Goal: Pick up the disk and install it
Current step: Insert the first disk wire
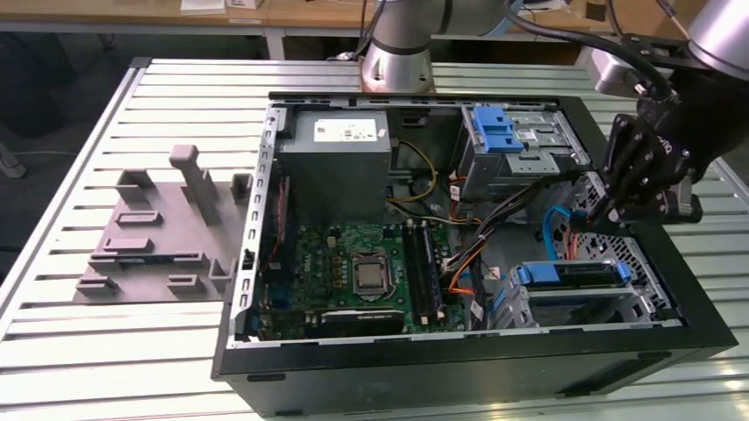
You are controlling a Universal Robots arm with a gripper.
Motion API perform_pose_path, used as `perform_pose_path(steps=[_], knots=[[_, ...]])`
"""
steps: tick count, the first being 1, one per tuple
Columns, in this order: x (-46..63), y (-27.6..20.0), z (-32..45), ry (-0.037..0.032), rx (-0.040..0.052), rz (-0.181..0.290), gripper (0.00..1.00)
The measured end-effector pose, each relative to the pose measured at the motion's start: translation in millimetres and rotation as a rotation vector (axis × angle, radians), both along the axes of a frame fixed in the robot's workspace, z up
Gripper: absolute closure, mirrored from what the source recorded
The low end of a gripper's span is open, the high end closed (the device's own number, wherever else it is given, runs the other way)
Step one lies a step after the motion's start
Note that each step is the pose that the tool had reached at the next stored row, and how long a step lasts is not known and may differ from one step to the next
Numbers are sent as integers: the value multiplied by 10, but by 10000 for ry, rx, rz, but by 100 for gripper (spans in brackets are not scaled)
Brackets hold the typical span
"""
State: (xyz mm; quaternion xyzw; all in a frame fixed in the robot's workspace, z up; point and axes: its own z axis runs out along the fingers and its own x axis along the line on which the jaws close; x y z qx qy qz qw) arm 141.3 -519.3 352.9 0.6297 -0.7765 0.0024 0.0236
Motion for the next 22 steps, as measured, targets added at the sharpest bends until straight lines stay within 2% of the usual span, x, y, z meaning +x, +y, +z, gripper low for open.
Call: perform_pose_path(steps=[6,9,13,19,22], knots=[[-57,-43,-13,-248,3,64,84],[-71,-75,-21,-335,3,132,84],[-93,-119,-30,-373,6,255,84],[-96,-123,-42,-373,21,1045,84],[-112,-152,-55,-378,22,1192,84]])
